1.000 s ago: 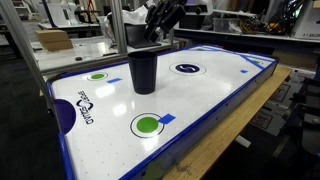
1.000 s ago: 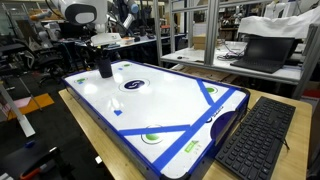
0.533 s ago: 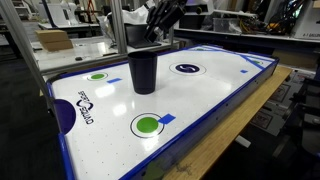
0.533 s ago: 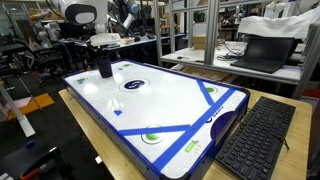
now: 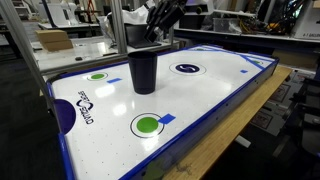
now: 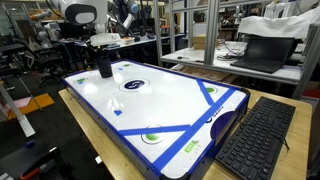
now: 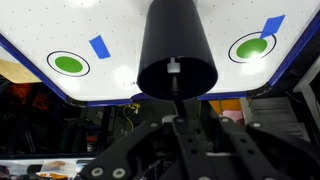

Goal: Take the marker from the cup and put it on the table

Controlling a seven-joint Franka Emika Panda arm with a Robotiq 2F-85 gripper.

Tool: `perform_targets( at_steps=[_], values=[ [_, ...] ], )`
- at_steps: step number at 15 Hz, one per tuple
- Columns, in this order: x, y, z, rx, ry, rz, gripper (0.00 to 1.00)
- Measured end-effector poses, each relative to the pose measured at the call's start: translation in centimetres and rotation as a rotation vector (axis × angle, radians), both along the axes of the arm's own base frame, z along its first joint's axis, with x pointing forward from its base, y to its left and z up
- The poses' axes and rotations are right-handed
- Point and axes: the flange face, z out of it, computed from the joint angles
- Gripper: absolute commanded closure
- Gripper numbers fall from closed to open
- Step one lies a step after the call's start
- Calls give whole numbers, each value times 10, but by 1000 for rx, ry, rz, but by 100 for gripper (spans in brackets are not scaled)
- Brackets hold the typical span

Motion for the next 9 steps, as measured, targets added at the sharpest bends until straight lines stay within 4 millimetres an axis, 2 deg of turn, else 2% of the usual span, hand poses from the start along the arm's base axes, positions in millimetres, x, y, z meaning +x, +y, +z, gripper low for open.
perform_targets(
  at_steps=[1, 2, 4, 6, 7, 8, 9],
  values=[
    [0, 0, 0, 0, 0, 0, 77],
    [0, 0, 0, 0, 0, 0, 94],
    [0, 0, -1, -2, 0, 2, 100],
    [-1, 2, -5, -5, 6, 8, 100],
    [-2, 3, -8, -5, 10, 11, 88],
    [-1, 5, -13, -6, 15, 15, 86],
    [-1, 7, -16, -7, 16, 20, 74]
  ],
)
